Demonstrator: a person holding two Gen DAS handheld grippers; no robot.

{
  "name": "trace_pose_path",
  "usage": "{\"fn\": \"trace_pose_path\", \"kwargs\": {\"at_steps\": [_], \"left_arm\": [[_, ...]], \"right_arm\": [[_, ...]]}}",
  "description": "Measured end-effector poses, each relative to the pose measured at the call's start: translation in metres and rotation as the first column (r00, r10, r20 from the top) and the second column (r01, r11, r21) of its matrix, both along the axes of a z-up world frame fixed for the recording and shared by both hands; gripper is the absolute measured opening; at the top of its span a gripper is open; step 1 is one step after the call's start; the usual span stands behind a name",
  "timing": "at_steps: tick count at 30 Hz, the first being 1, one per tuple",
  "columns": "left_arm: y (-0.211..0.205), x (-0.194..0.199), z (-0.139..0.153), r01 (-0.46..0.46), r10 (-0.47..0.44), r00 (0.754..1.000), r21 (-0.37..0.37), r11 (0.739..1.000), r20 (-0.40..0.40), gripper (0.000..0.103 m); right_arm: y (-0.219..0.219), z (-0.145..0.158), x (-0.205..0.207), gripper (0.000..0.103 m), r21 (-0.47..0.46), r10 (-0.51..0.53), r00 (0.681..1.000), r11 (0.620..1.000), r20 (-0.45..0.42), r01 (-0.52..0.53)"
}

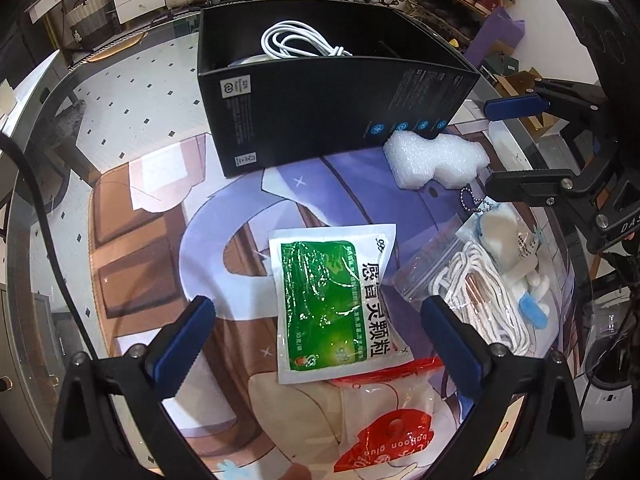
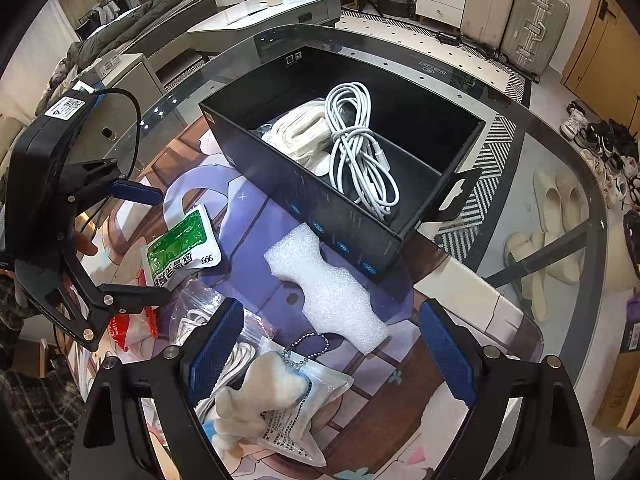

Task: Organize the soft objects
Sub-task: 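Move the left gripper to the green packet while the right gripper approaches the white foam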

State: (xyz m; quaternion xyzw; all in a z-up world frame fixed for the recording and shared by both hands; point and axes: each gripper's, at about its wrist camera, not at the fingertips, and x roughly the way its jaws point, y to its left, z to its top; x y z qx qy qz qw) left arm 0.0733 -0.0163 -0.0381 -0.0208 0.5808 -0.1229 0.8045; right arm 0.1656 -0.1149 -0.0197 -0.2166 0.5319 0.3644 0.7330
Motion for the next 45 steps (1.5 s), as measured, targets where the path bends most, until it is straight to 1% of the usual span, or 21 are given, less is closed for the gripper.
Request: {"fn": "trace_pose_path", "kwargs": {"at_steps": [3, 6, 15, 22, 24, 27, 29, 32, 35, 37, 40, 43, 45], "left_arm": [[-0.001, -0.003, -0.006, 0.006, -0.006, 1.000, -0.004, 1.000, -0.008, 0.103], [-0.003, -0.002, -0.008, 0.016, -0.016, 1.000, 0.016, 1.000, -0.003, 0.103], [-0.005, 0.006, -0.011, 0.030, -0.031, 0.999, 0.042, 0.999, 0.009, 0.103], [-0.016, 0.004, -0.014, 0.062, -0.064, 0.998, 0.104, 0.993, 0.015, 0.101], [-0.019, 0.002, -0.014, 0.060, -0.064, 0.998, 0.132, 0.989, 0.023, 0.098], [-0.014, 0.001, -0.009, 0.034, -0.038, 0.999, 0.131, 0.991, 0.032, 0.085], [-0.007, 0.001, -0.006, 0.015, -0.020, 0.999, 0.131, 0.991, 0.036, 0.070], [0.001, 0.004, -0.002, 0.007, -0.011, 0.999, 0.129, 0.992, 0.033, 0.054], [0.007, 0.009, 0.000, 0.016, -0.018, 1.000, 0.110, 0.994, 0.021, 0.050], [0.009, 0.012, 0.000, 0.020, -0.023, 0.999, 0.111, 0.994, 0.024, 0.050], [0.011, 0.017, 0.000, 0.030, -0.033, 0.999, 0.113, 0.993, 0.030, 0.049], [0.007, 0.013, 0.004, 0.046, -0.050, 0.998, 0.107, 0.993, 0.036, 0.049], [0.006, 0.014, 0.007, 0.058, -0.064, 0.997, 0.119, 0.991, 0.050, 0.050]], "right_arm": [[0.004, -0.004, 0.000, 0.091, -0.004, 0.008, 1.000, 1.000, -0.002, -0.008], [0.009, -0.008, 0.000, 0.090, -0.021, 0.024, 1.000, 0.999, 0.010, -0.024], [0.018, -0.019, -0.004, 0.090, -0.048, 0.055, 0.998, 0.997, 0.019, -0.054], [0.024, -0.026, -0.007, 0.090, -0.072, 0.069, 0.997, 0.995, 0.027, -0.066], [0.026, -0.028, -0.007, 0.088, -0.073, 0.068, 0.997, 0.995, 0.023, -0.067], [0.027, -0.031, -0.007, 0.083, -0.071, 0.075, 0.997, 0.995, 0.007, -0.074], [0.028, -0.032, -0.008, 0.083, -0.073, 0.080, 0.997, 0.994, 0.004, -0.079], [0.031, -0.033, -0.008, 0.082, -0.071, 0.082, 0.997, 0.994, -0.001, -0.082], [0.033, -0.033, -0.006, 0.081, -0.071, 0.081, 0.997, 0.994, -0.001, -0.081], [0.031, -0.033, -0.005, 0.080, -0.072, 0.081, 0.997, 0.994, -0.001, -0.081], [0.031, -0.033, -0.004, 0.074, -0.078, 0.078, 0.997, 0.994, -0.005, -0.078], [0.030, -0.034, -0.002, 0.073, -0.077, 0.073, 0.997, 0.994, -0.010, -0.074], [0.030, -0.035, -0.001, 0.073, -0.079, 0.071, 0.997, 0.994, -0.012, -0.072]]}}
